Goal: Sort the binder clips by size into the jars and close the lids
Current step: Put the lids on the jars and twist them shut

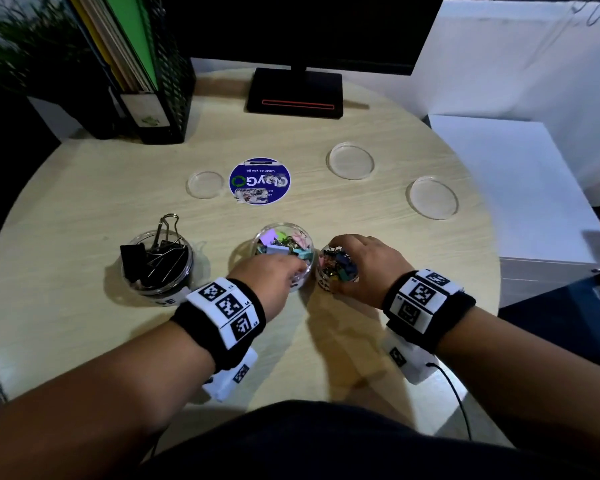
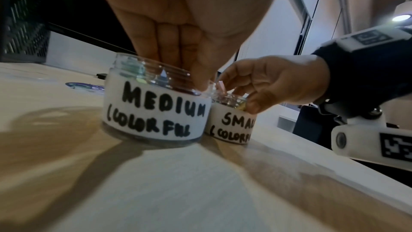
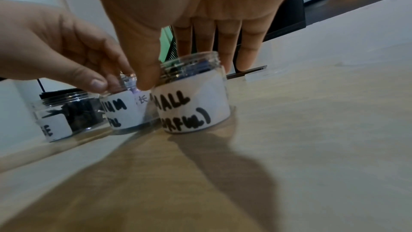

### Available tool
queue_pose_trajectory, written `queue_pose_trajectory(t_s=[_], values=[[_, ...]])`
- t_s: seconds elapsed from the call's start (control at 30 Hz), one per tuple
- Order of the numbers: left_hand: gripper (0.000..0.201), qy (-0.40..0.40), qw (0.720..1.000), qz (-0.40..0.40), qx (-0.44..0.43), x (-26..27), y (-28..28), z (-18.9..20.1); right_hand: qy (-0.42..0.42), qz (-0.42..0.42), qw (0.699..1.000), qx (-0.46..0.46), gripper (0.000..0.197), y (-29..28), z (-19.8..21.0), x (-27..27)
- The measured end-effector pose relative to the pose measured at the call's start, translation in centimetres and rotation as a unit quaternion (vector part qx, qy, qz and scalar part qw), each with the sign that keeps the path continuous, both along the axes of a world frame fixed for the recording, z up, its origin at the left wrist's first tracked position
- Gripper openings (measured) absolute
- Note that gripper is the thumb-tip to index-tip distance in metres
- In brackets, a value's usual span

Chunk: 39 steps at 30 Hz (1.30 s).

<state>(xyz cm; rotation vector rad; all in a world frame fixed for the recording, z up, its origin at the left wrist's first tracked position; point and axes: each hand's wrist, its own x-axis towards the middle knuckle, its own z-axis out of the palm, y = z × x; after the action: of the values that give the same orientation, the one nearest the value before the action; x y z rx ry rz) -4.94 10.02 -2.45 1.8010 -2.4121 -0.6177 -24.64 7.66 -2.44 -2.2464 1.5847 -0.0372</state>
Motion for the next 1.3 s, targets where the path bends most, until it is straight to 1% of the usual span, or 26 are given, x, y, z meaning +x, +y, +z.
queue_pose_trajectory(t_s=[0.07, 0.13, 0.2, 0.23, 0.27, 0.3, 0.33, 0.4, 0.43, 0.5, 0.57, 0.6, 0.7, 0.8, 0.87, 1.03, 1.17, 1.23, 1.3], values=[[0.037, 0.005, 1.000, -0.027, 0.010, 0.2, 0.2, 0.1, -0.003, -0.014, 1.000, 0.005, 0.067, 0.1, -0.1, 0.0], [0.032, 0.035, 0.998, -0.040, -0.018, 0.8, 0.6, 0.5, -0.008, -0.025, 1.000, 0.014, 0.065, 0.3, -0.1, 0.0], [0.032, 0.066, 0.995, 0.000, -0.080, 1.8, 1.0, 1.4, -0.013, -0.034, 0.999, 0.022, 0.065, 0.4, -0.1, -0.1], [0.036, 0.058, 0.991, 0.036, -0.115, 2.4, 1.1, 1.9, -0.016, -0.038, 0.999, 0.025, 0.065, 0.4, -0.1, -0.1], [0.046, 0.037, 0.986, 0.081, -0.144, 3.2, 1.2, 2.4, -0.017, -0.039, 0.999, 0.027, 0.064, 0.5, -0.1, 0.0], [0.060, 0.004, 0.979, 0.130, -0.158, 3.9, 1.3, 2.9, -0.016, -0.040, 0.999, 0.029, 0.064, 0.5, 0.0, 0.0], [0.075, -0.040, 0.972, 0.175, -0.153, 4.8, 1.4, 3.3, -0.012, -0.040, 0.999, 0.031, 0.064, 0.5, 0.0, 0.0], [0.103, -0.136, 0.956, 0.238, -0.105, 6.5, 1.3, 3.5, -0.001, -0.042, 0.999, 0.034, 0.063, 0.4, 0.2, 0.1], [0.113, -0.175, 0.948, 0.255, -0.074, 7.4, 1.2, 3.4, 0.003, -0.042, 0.998, 0.035, 0.062, 0.4, 0.4, 0.2], [0.122, -0.220, 0.937, 0.273, -0.007, 8.9, 0.8, 2.8, 0.008, -0.044, 0.998, 0.039, 0.062, 0.4, 0.6, 0.3], [0.119, -0.203, 0.938, 0.278, 0.045, 9.6, 0.6, 2.2, 0.008, -0.046, 0.998, 0.043, 0.062, 0.4, 0.6, 0.4], [0.114, -0.189, 0.940, 0.278, 0.055, 9.6, 0.7, 1.9, 0.009, -0.047, 0.998, 0.045, 0.062, 0.3, 0.6, 0.4], [0.095, -0.186, 0.947, 0.262, 0.023, 9.3, 1.3, 1.1, 0.007, -0.052, 0.998, 0.046, 0.060, 0.4, 0.5, 0.5], [0.077, -0.179, 0.961, 0.211, -0.023, 9.5, 1.7, 0.3, -0.003, -0.063, 0.997, 0.050, 0.061, 0.5, 0.2, 0.5], [0.070, -0.166, 0.970, 0.175, -0.030, 9.3, 1.5, 0.2, -0.012, -0.070, 0.996, 0.055, 0.062, 0.5, 0.2, 0.6], [0.068, -0.149, 0.983, 0.105, -0.016, 7.8, 0.3, 0.5, -0.060, -0.118, 0.989, 0.064, 0.068, 0.7, 0.1, 0.6], [0.071, -0.127, 0.990, 0.062, 0.019, 6.5, -0.9, 1.3, -0.073, -0.135, 0.986, 0.071, 0.066, 0.6, 0.3, 0.7], [0.069, -0.106, 0.991, 0.071, 0.037, 6.4, -1.9, 2.3, -0.075, -0.136, 0.985, 0.073, 0.067, 0.5, 0.1, 0.6], [0.060, -0.031, 0.993, 0.108, 0.025, 6.8, -3.3, 3.7, -0.079, -0.137, 0.985, 0.074, 0.070, 0.5, -0.1, 0.4]])
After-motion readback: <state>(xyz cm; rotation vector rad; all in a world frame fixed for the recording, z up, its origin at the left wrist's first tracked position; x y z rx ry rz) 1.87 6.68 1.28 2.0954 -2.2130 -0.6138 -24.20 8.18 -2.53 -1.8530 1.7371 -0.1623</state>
